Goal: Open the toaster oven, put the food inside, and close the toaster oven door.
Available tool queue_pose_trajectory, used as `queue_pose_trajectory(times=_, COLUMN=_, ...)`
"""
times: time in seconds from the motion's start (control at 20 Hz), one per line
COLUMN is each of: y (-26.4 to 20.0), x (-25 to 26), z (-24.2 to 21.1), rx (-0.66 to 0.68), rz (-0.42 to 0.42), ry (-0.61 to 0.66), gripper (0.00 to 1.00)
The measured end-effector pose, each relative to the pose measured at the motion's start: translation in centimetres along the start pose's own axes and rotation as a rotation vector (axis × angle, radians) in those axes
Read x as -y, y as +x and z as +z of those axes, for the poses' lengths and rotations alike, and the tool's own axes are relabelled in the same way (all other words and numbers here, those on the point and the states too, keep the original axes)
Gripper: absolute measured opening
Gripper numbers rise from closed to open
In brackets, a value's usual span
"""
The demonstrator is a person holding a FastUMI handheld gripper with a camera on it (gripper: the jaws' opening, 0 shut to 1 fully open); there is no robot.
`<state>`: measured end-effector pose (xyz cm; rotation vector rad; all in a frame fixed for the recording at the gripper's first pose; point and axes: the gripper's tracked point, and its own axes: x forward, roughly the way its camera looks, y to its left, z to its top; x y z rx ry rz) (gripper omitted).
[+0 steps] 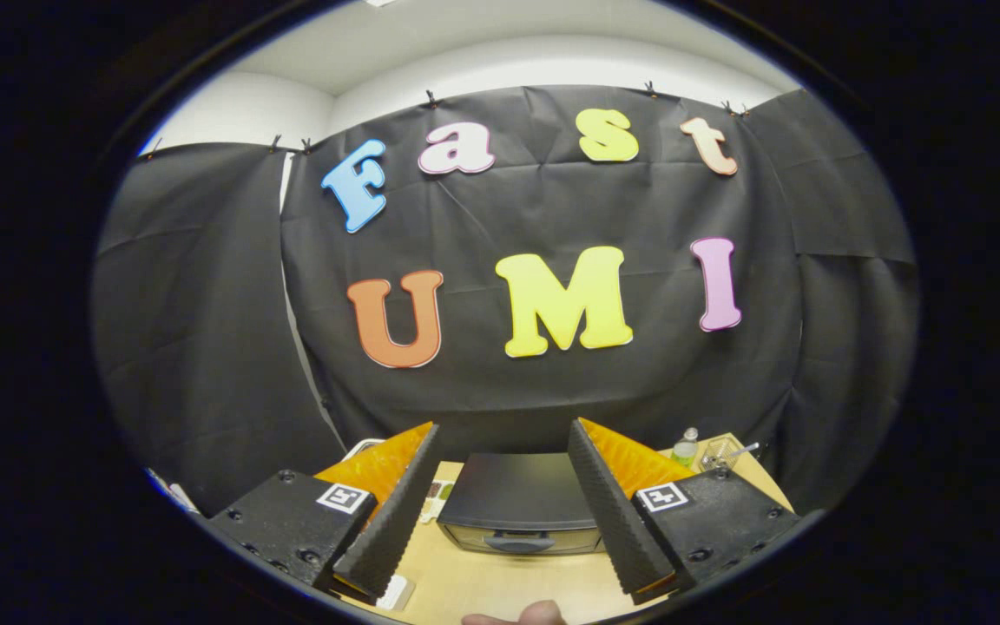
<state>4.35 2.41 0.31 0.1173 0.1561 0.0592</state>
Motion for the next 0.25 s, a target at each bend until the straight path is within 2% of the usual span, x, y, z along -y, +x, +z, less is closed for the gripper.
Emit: queue_pose_trajectory(times=0.25, y=-0.14, x=-0.26, z=0.37, rx=0.014, rz=-0.004, ry=-0.015, gripper=0.97)
